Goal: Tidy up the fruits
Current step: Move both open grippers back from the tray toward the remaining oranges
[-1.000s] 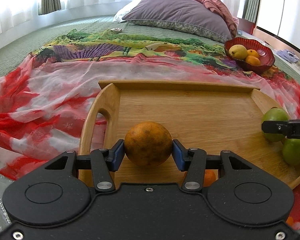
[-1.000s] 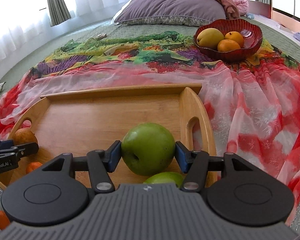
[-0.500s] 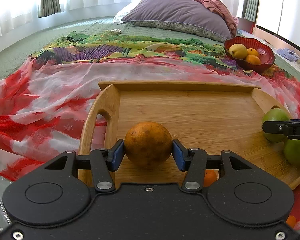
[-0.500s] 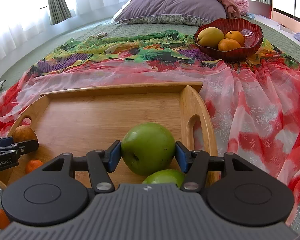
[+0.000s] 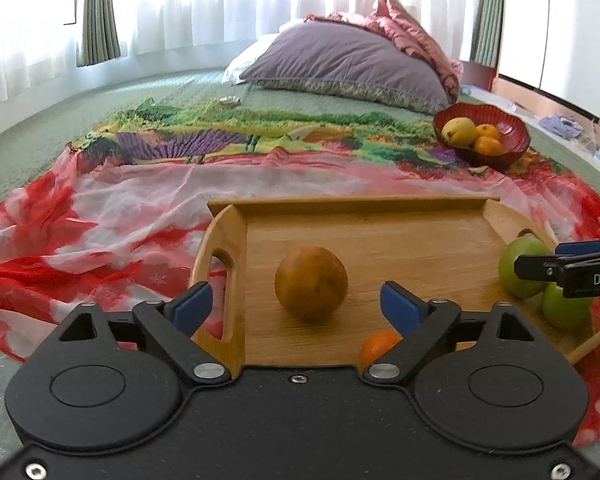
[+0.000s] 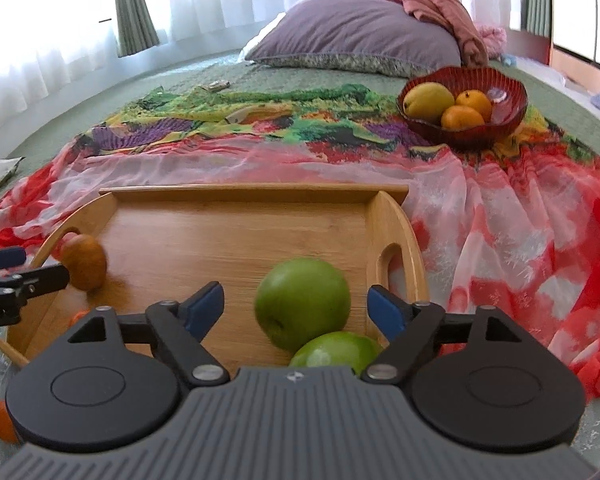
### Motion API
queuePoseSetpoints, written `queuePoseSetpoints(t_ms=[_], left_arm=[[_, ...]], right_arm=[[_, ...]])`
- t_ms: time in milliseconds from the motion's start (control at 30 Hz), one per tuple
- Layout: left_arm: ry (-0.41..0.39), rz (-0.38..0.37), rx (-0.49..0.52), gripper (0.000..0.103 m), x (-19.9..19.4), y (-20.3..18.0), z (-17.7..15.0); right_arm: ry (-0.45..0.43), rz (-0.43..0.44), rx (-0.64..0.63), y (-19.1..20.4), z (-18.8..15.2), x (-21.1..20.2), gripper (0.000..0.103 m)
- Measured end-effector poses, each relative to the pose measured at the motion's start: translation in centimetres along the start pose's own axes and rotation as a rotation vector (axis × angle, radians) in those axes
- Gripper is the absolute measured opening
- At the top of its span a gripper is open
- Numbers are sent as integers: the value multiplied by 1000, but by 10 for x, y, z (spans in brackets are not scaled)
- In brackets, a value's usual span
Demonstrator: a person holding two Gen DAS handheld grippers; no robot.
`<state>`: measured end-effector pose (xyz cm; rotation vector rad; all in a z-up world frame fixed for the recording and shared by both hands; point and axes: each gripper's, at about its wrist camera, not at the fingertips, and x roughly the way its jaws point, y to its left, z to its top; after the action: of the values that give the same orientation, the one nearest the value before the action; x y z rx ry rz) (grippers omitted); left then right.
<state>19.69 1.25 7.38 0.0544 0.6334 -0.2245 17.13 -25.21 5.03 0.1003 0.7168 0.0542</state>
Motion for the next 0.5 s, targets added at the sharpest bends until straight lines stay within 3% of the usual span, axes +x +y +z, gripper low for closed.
queuePoseSetpoints(t_ms=[267,500], left_arm=[[-59,-21,31,98,-40,-3,-17],[-100,-51,44,103,-72,-8,-40]], right_arm=[[-75,4,-66,13,-12,-35,103],[-141,14,-130,29,-29,-66,103]])
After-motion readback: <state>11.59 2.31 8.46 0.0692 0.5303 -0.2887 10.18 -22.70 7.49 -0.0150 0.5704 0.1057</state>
